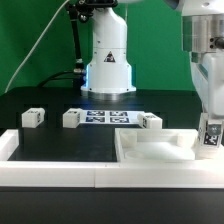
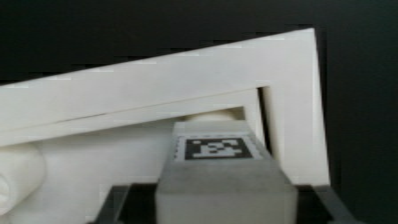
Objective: Assemble one leg
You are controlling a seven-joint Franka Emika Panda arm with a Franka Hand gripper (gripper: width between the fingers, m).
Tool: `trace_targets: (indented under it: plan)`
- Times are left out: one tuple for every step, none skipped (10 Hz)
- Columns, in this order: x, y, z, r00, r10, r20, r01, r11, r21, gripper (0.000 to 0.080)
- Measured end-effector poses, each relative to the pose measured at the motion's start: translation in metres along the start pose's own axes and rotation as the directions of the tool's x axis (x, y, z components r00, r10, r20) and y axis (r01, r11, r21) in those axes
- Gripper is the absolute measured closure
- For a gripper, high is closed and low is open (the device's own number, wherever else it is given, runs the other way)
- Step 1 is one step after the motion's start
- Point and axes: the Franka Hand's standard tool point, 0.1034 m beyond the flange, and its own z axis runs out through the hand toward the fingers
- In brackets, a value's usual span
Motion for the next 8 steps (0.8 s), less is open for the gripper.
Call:
trace_targets:
  plan:
    - [-0.0001, 0.0, 0.0001, 1.0, -0.002, 0.0, 0.002, 1.0, 0.0, 0.0507]
    - [0.0, 0.0002, 0.0001, 0.999, -0.047, 0.0, 0.047, 0.999, -0.001, 0.0507]
    - [0.0009, 0.0021, 0.0001, 0.994, -0.11, 0.0, 0.11, 0.994, -0.017, 0.0333]
    - [0.0, 0.0059, -0.0013, 0.992, -0.125, 0.001, 0.125, 0.991, -0.05, 0.0195]
    - [0.0007, 0.0059, -0.0032, 0.974, -0.228, 0.007, 0.228, 0.972, -0.061, 0.0195]
    - [0.0015, 0.0055, -0.0033, 0.932, -0.361, 0.015, 0.361, 0.931, -0.06, 0.0159]
    - [0.0018, 0.0055, -0.0032, 0.889, -0.458, 0.022, 0.458, 0.887, -0.058, 0.0152]
    - [0.0019, 0.0055, -0.0032, 0.85, -0.527, 0.025, 0.527, 0.848, -0.057, 0.0152]
